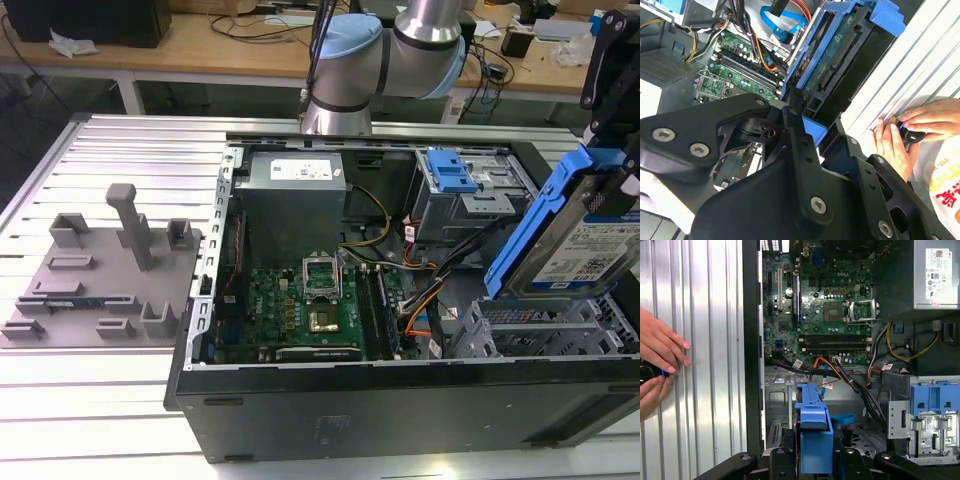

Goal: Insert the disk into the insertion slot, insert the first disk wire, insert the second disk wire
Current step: 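Insert the disk into the insertion slot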

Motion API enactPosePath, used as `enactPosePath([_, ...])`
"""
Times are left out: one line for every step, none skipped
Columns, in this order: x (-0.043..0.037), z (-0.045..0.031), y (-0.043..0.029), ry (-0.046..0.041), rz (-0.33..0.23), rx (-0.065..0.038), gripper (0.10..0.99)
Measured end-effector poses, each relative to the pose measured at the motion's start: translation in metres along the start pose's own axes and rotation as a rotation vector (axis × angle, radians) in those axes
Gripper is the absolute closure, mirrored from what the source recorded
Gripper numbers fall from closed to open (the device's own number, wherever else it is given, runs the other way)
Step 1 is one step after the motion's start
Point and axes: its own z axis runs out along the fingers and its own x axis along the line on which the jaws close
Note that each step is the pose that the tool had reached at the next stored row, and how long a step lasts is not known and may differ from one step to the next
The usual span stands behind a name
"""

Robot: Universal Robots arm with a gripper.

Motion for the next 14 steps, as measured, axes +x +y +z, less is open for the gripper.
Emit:
enactPosePath([0.0,0.0001,-0.0003,0.0001,0.0,0.0,0.718])
enactPosePath([0.0,0.0003,-0.0006,0.0,0.0,0.0,0.718])
enactPosePath([0.0,0.0004,-0.0009,0.0002,0.0,-0.001,0.718])
enactPosePath([0.0,0.0007,-0.0014,0.0001,0.0,-0.002,0.718])
enactPosePath([0.0,0.001,-0.002,0.0001,0.0,-0.003,0.718])
enactPosePath([0.0,0.0014,-0.0028,0.0001,0.0,-0.004,0.718])
enactPosePath([0.0,0.0017,-0.0035,0.0,0.0,-0.004,0.718])
enactPosePath([0.0001,0.002,-0.0038,0.0,0.0,-0.005,0.718])
enactPosePath([0.0001,0.0022,-0.0041,0.0001,0.0,-0.005,0.718])
enactPosePath([0.0001,0.0025,-0.0044,0.0002,0.0,-0.005,0.718])
enactPosePath([0.0001,0.0027,-0.0047,0.0001,0.0,-0.006,0.718])
enactPosePath([0.0001,0.0031,-0.005,0.0001,0.0,-0.006,0.718])
enactPosePath([0.0001,0.0034,-0.0053,0.0001,0.0,-0.006,0.718])
enactPosePath([0.0001,0.0039,-0.0056,0.0001,0.0,-0.006,0.718])
